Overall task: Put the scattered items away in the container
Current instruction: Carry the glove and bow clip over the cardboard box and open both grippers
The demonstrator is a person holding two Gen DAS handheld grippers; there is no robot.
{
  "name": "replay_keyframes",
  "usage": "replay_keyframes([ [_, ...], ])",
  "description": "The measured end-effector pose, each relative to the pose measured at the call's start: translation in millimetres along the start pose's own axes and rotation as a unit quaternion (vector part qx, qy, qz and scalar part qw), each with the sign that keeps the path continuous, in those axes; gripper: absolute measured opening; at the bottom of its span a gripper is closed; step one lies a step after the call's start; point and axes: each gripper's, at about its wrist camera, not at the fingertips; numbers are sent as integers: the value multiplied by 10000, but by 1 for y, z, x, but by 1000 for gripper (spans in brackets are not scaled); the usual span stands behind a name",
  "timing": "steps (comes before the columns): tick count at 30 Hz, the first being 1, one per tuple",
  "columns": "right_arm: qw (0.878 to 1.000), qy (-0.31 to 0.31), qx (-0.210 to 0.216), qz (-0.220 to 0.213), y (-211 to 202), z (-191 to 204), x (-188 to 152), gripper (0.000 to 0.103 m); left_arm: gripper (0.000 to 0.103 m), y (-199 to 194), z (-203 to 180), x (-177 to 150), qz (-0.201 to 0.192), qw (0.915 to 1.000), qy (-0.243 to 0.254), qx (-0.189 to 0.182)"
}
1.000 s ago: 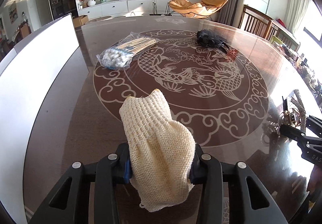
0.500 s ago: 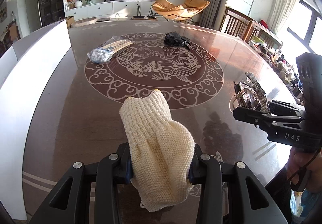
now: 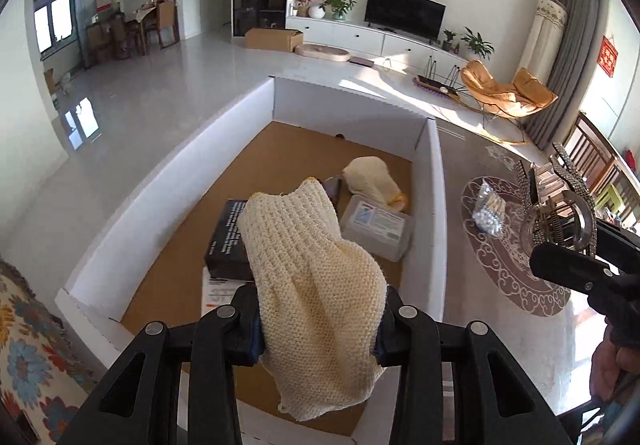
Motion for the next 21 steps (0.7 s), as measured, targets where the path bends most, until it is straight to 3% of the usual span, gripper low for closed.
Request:
replay_keyframes([
  [4,9980,-250,64,577,74,34,8,50,39,32,48,-8,359,9985,-362,200],
  [8,9935,-216,130,1110,125,46,-1,52,45,56,64,-17,631,9967,-439,242],
  [9,9917,-222,70,1268,135,46,-4,54,48,60,64,-19,705,9963,-408,281],
  [11,9898,-248,-48,1403,147,47,-7,72,60,66,63,-22,797,9954,-326,411],
  [16,9922,-166,-81,1233,137,37,-10,73,70,68,62,-24,785,9946,-389,564],
  [21,9984,-166,-209,504,88,18,-6,73,70,40,33,-15,298,9974,-326,568],
])
Point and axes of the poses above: each gripper's, at about its wrist camera, not at the fingertips, and y roughly the way its jaws point, z to its left, x to its top, and after that the axes turned 10 degrees about y, right-handed
